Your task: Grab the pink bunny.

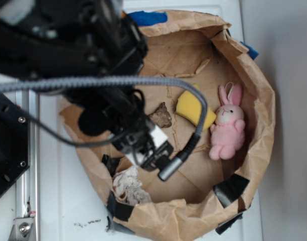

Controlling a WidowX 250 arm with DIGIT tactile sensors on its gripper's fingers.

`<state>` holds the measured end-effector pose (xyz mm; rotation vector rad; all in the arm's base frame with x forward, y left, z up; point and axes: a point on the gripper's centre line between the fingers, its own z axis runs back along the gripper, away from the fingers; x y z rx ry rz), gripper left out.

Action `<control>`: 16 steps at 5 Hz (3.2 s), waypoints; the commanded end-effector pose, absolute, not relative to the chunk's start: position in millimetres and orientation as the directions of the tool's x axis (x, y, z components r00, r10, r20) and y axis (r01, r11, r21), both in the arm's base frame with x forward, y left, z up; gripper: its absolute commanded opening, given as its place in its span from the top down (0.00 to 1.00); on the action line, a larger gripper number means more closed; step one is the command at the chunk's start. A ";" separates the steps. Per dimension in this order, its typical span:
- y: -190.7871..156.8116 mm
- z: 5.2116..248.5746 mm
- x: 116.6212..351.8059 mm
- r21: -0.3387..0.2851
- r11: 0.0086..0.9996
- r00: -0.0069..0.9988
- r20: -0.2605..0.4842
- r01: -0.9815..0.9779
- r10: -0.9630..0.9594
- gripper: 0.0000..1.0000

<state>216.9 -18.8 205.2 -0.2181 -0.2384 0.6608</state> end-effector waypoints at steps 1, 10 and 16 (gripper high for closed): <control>-16.9 213.7 217.2 -0.292 0.771 0.760 0.177 -0.566 0.625 0.00; -11.2 139.1 263.6 -0.449 0.526 0.521 0.146 -0.722 0.841 0.00; -18.8 98.5 258.8 -0.456 0.515 0.553 0.058 -0.726 0.831 0.00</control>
